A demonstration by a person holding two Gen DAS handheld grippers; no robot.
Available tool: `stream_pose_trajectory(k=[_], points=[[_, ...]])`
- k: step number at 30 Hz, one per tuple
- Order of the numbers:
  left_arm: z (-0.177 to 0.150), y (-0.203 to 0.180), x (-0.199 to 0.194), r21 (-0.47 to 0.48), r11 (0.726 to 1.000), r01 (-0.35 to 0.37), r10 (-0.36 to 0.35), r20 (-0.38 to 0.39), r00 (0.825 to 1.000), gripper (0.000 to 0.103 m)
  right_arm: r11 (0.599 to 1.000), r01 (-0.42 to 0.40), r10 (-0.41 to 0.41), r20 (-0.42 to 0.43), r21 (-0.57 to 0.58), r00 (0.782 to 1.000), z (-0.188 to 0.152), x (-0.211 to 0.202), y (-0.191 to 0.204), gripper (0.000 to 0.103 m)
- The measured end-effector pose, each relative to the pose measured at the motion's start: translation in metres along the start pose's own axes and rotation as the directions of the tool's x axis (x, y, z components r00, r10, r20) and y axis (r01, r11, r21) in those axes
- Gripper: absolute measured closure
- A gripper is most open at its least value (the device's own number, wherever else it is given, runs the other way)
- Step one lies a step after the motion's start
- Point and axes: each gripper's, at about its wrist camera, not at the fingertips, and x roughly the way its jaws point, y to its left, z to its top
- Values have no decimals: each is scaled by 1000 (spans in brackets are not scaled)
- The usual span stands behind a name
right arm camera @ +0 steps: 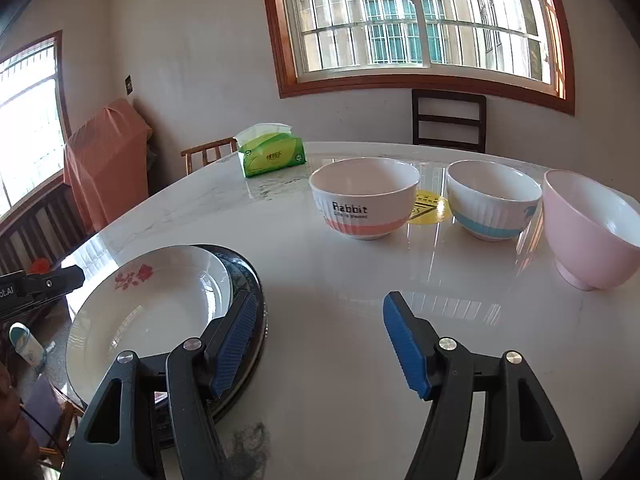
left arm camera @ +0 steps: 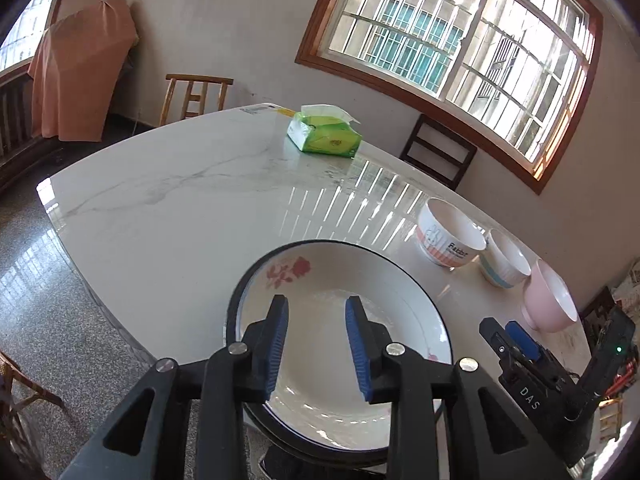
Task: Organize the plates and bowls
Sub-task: 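Set the white plate on the stack and open the right tool, then move both tools toward the pink bowl rim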
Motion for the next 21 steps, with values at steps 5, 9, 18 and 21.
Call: stream_pose_trajectory(k=[5, 9, 18, 21], points=[[-25, -60, 0, 106, 977, 184, -173, -105, 979, 42, 986, 101, -105, 29, 130, 994, -6, -33, -72, 39], [-39, -117, 6, 244, 943, 225, -197, -135, 971, 41, 955, 215, -230, 53, 206, 972, -14, -63, -135, 39], [-41, -184, 62, 74, 890, 449, -409, -303, 861, 41, 861, 382, -465, 219, 336, 858, 7, -117, -240, 32], [-39, -197, 76, 21, 896, 444, -418, -298, 858, 41, 833, 453, -545, 322, 319, 775, 13, -123, -253, 32]])
